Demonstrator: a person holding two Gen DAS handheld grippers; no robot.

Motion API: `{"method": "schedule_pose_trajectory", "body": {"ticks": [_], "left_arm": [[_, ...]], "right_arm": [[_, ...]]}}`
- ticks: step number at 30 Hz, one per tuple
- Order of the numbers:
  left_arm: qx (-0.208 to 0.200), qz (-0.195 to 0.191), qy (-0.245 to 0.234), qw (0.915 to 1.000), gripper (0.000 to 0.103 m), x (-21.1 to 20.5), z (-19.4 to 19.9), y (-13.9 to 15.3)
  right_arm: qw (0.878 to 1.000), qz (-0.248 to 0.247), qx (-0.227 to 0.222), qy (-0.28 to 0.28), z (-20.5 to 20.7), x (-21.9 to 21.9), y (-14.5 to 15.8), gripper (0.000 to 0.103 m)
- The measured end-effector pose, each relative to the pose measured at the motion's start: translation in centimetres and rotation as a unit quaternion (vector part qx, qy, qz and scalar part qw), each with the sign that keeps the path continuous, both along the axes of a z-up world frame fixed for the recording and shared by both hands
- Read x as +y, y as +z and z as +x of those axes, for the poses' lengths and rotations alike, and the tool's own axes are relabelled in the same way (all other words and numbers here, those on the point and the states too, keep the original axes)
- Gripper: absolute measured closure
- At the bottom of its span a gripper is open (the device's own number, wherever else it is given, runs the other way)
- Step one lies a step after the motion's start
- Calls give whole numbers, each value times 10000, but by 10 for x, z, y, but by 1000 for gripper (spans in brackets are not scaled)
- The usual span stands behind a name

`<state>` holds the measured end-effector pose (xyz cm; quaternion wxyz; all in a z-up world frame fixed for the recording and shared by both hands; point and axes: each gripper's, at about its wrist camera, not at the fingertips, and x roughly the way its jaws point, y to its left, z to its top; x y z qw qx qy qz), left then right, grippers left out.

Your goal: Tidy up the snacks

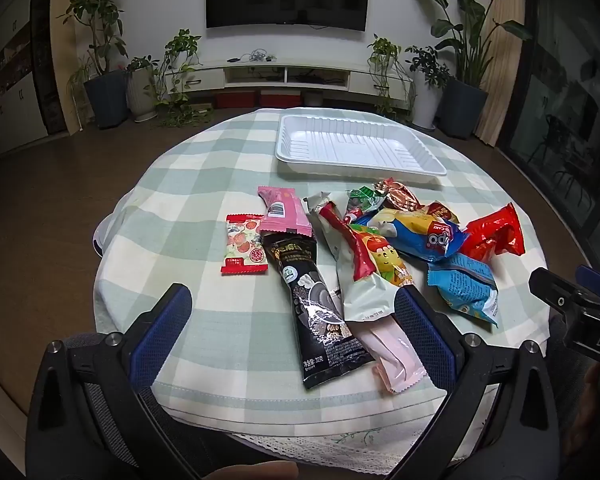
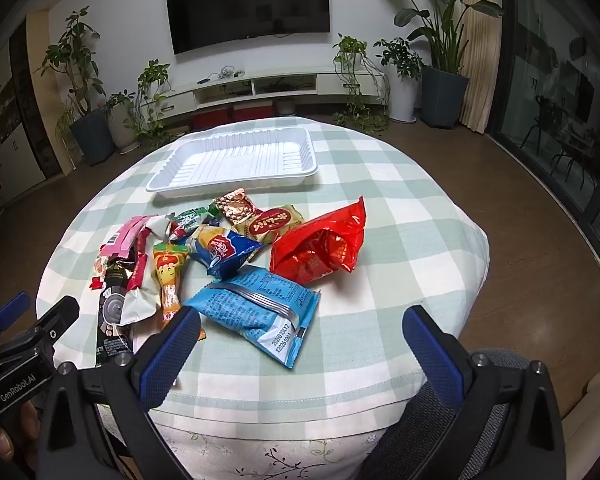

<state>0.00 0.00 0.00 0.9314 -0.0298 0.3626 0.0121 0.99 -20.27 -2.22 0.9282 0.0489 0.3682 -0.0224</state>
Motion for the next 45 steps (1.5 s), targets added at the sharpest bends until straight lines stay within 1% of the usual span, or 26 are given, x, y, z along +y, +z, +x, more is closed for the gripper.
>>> {"method": "schedule_pose_trajectory", "body": {"ticks": [28,30,39,45], "left_arm": [[32,22,1,10000,0,0,0,0],[38,23,-1,10000,0,0,0,0],[50,31,2,10000,0,0,-1,0],[35,80,-14,10000,0,0,-2,-6]], "right_arm": [[10000,-13,18,-1,0,0,1,0],[10000,-15,24,2,-1,1,-5,0],[10000,-15,33,1,0,1,-6,0],[10000,-10,47,4,1,1,-3,0]]}}
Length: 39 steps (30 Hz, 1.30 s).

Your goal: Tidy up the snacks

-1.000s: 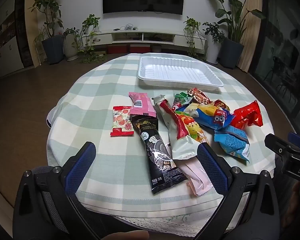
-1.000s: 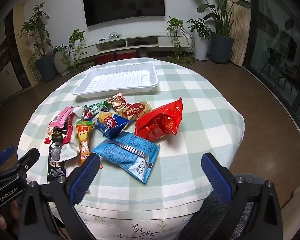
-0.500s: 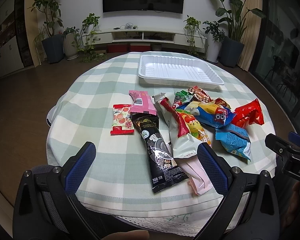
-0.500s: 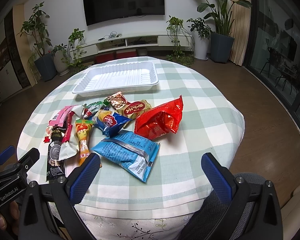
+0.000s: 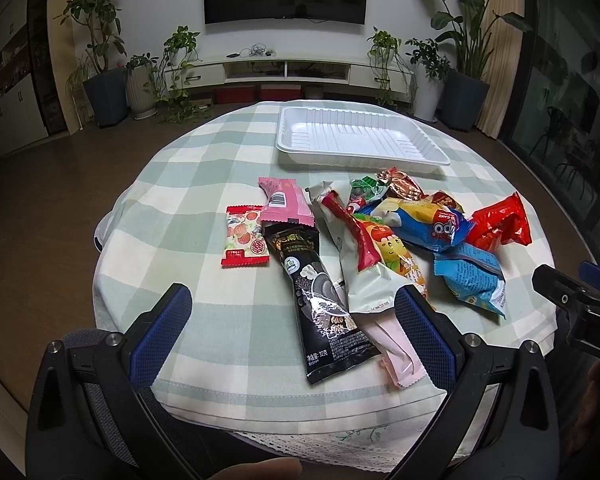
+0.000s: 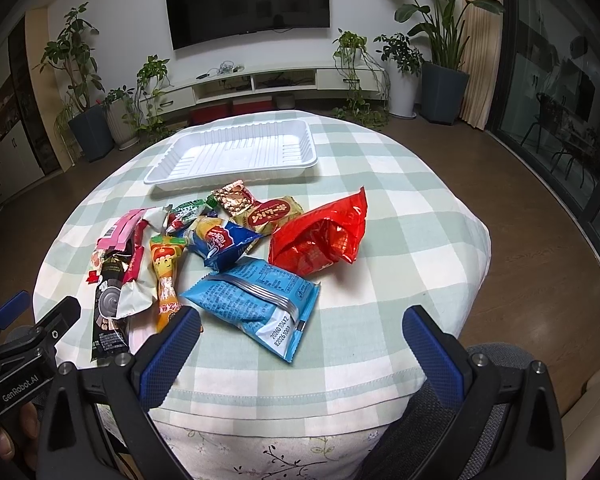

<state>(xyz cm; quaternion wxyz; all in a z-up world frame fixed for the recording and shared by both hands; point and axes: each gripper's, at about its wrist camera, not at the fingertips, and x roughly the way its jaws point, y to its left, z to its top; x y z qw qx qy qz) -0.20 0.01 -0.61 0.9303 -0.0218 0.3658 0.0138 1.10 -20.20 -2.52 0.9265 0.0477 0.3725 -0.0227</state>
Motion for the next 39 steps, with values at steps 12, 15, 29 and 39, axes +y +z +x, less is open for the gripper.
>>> {"method": "schedule_pose_trajectory", "body": {"ticks": [12,15,29,39], "left_arm": [[112,-550,-808,9951,0,40,-6,-8],[599,-761,-524,9939,0,55,-3,-23],[1428,-681,-473,9863,17,20,73,-42],[1696,-326,-601,9831,53,19,95,-64]], "right_arm": [[9990,364,-182,181,-5,-4,-11,0],[9983,455,-228,273,-6,-4,-12,0],[9955,847,-161,386,10,-17,-17,8],[9913,955,203,887,26,-18,-26,15]]}}
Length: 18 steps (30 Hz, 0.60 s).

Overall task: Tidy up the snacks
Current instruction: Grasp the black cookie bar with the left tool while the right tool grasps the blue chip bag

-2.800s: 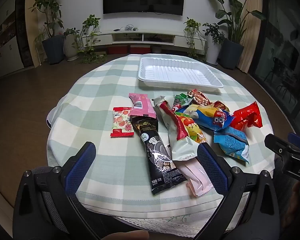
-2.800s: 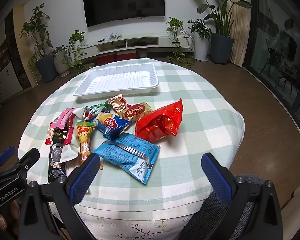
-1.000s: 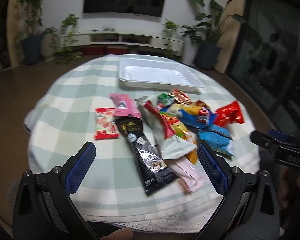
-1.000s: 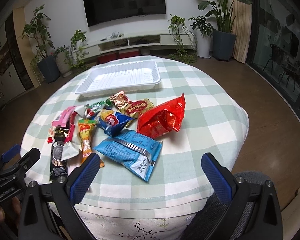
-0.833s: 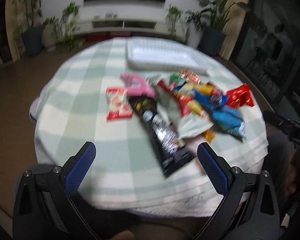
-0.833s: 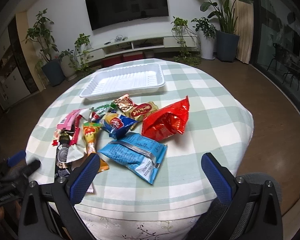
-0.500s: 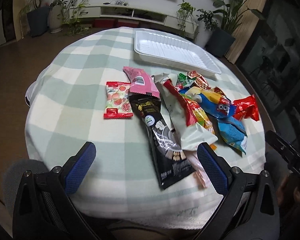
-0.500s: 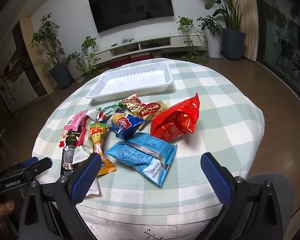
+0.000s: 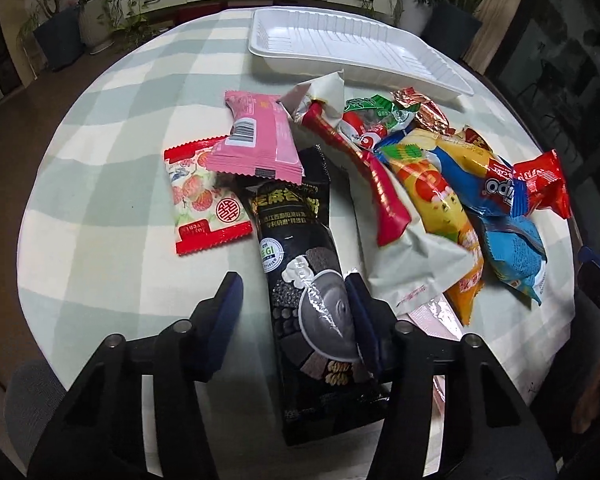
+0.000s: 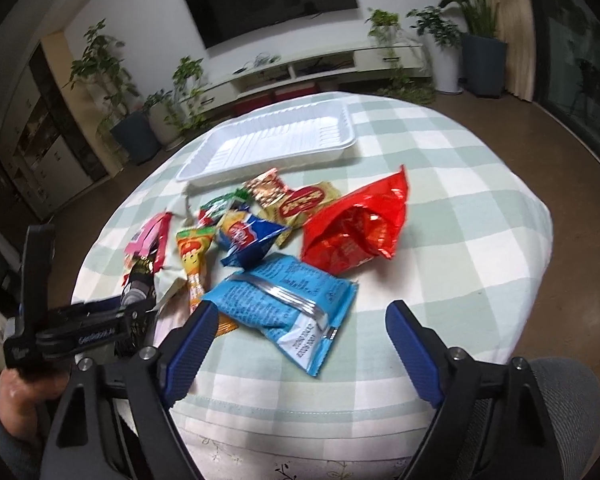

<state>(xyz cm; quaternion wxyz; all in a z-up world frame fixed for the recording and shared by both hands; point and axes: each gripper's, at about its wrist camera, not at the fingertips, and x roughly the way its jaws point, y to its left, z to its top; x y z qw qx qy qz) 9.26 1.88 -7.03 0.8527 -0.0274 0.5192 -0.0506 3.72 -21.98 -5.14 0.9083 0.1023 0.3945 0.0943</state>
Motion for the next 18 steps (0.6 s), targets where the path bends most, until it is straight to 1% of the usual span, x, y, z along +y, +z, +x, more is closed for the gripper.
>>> {"method": "schedule_pose_trajectory", "body": {"ticks": [2,3,5,9,10,11,13,16,18], "left_arm": [[53,41,-90,9999,53,1,2,0],[100,225,-238,9994,53,-3,4,-2],[155,389,-303,9987,50,-6,8,-1],[97,377,-315,9987,51,-6,11,-1],[73,397,-324,9987,56,-6,11,-2],[42,424,-321,9986,65,-5,10,-2],[20,381,-319,9988,73,1,8,-1],[32,217,-369,9991,78,9,2,0],[36,108,-419,9991,79,12,-4,0]], "right_arm": [[9999,42,34,139,2,2,0,15],[9998,66,66,191,2,3,-1,15],[9994,111,161,298,5,7,-4,15],[9986,0,251,473,5,13,-7,16],[9982,-30,265,528,5,14,-7,17],[9978,-73,278,605,6,15,-6,18],[9969,-142,300,708,8,15,-4,19],[9944,-286,384,943,16,18,-1,22],[9919,-380,419,1141,22,22,2,24]]}}
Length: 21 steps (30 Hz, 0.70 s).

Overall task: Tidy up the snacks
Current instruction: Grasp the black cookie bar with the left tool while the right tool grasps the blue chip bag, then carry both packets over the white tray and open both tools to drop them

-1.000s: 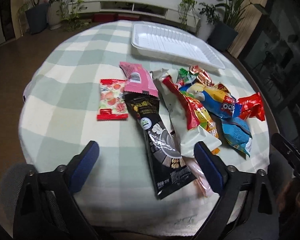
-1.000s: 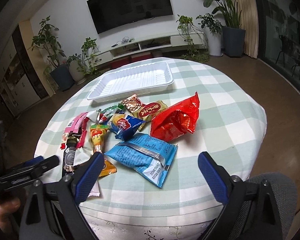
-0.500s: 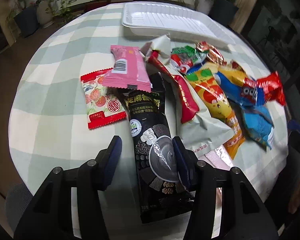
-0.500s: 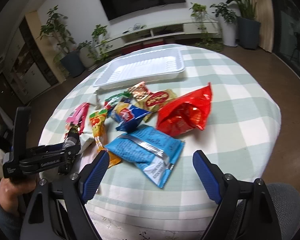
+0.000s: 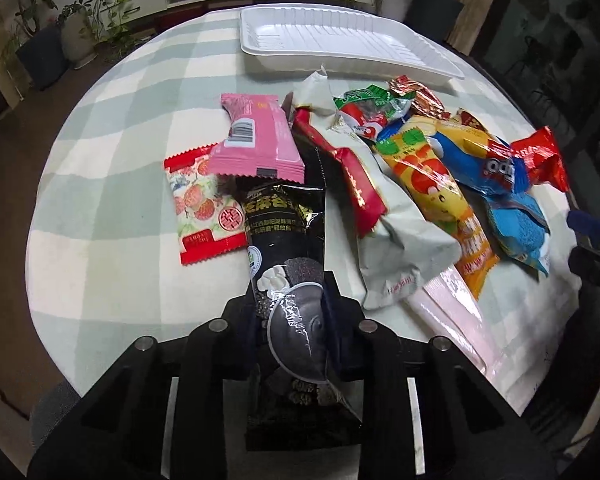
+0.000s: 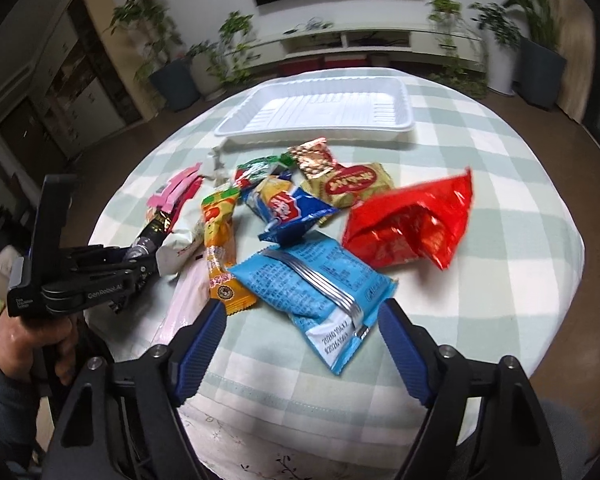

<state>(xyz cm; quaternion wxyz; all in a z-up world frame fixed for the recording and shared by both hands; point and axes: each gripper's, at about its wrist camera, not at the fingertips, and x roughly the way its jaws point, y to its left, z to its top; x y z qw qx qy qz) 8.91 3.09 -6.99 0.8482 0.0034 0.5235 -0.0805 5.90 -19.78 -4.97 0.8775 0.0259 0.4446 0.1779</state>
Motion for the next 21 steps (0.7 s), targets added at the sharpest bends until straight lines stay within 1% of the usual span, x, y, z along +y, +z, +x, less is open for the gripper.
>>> {"method": "schedule_pose_trajectory", "body": {"ticks": [4,7,11,13,16,19,20,21], "left_arm": [[30,-180,-75,9998,79,5,-13,0],[48,-334,-115,9994,80,7,-20,2],[60,-494,-180,9986,80,10,-30,4],[59,-575,-227,9981,80,11,-34,4],[53,-619,-258,9977,80,12,-38,3],[34,-620,-277,9977,80,12,-39,2],[21,-599,-297,9978,80,12,-40,2],[12,-580,-312,9978,80,12,-40,2]], "right_arm": [[9981,-355,70,507,13,12,-1,25],[9929,-687,133,961,23,22,-5,25],[9827,-1198,250,1390,38,30,-13,25],[9746,-1462,327,1663,45,34,-19,25],[9641,-1773,501,1914,53,38,-29,25],[9544,-1918,654,2194,61,44,-38,25],[9526,-1939,686,2242,62,45,-40,27],[9519,-1919,777,2260,65,44,-42,36]]}}
